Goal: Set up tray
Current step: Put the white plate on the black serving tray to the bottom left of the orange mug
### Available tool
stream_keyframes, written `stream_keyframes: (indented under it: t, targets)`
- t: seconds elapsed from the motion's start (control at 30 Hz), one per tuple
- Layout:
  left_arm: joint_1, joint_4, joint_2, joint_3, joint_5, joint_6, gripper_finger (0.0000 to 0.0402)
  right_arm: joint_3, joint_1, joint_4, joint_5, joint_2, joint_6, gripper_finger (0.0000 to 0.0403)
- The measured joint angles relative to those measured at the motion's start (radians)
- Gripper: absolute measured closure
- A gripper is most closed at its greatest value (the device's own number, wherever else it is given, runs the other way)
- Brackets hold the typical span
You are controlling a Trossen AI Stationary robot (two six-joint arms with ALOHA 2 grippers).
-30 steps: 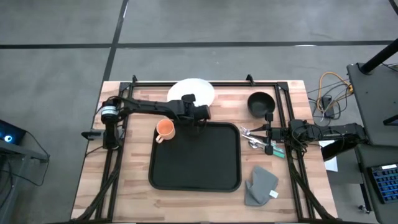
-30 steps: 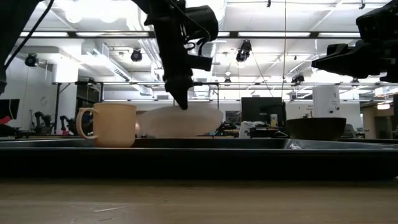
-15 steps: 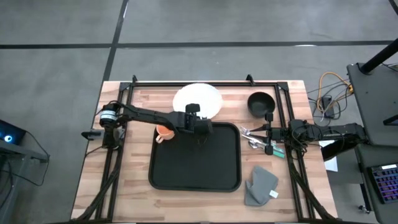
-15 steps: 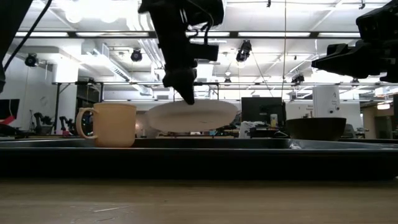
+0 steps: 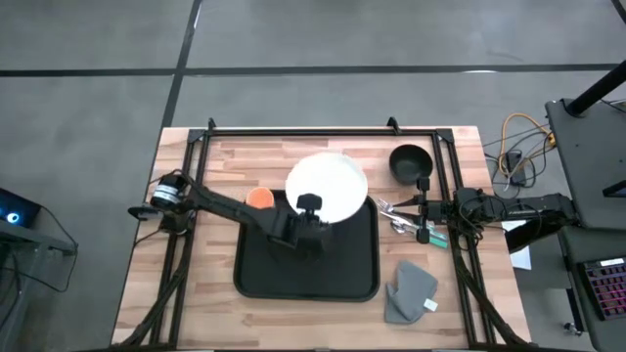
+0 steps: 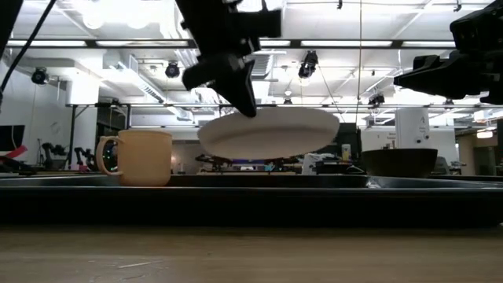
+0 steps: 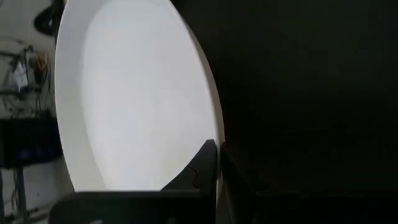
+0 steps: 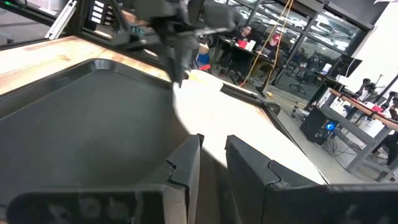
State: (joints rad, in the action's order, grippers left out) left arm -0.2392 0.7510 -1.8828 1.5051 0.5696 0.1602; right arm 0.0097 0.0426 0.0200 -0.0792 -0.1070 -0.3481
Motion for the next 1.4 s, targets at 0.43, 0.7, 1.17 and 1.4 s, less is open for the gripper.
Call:
stream_keyframes:
  t: [0.43,0.7,1.17,1.4]
  targets:
    - [-0.177,0.000,-0.001,-0.010,-0.019,-0.129,0.0401,0.000,0.000,0.000,0.000,0.000,0.000,0.0335]
    - [-0.266,0.001,-0.001,-0.040,-0.048,-0.258,0.0401,0.000,0.000,0.000,0.000,0.000,0.000,0.0335]
    - [-0.415,0.057,-0.001,-0.046,-0.073,-0.571,0.0401,0.000,0.000,0.000,0.000,0.000,0.000,0.0335]
    - [-0.447,0.114,-0.001,-0.047,-0.084,-0.732,0.0401,0.000,0.000,0.000,0.000,0.000,0.000,0.0335]
